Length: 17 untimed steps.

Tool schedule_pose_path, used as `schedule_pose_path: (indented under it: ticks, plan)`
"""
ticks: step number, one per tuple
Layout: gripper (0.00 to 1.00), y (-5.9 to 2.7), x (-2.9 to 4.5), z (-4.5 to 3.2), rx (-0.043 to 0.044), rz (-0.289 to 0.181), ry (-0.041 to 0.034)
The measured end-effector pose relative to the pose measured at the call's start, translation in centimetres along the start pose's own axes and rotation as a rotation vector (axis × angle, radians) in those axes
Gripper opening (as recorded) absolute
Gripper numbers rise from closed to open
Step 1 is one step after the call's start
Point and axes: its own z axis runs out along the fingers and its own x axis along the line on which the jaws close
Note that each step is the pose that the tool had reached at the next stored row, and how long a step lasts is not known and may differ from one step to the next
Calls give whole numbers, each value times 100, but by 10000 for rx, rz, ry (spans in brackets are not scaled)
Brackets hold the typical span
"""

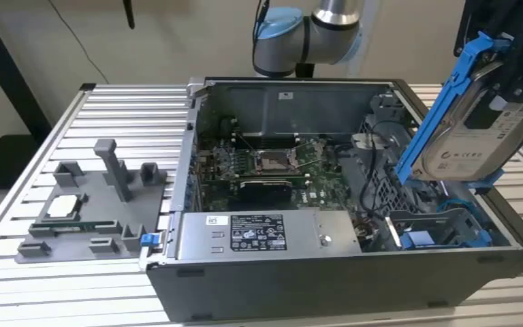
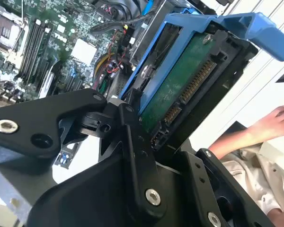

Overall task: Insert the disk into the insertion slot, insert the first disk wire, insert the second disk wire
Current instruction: 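Insert the disk into the insertion slot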

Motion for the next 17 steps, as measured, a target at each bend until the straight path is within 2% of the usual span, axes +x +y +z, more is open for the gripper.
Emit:
schedule_pose_path:
  ticks: [5,17]
  plan:
    - [0,-1,0,34,0,-1,-2]
    - [0,-50,30,229,0,0,-21]
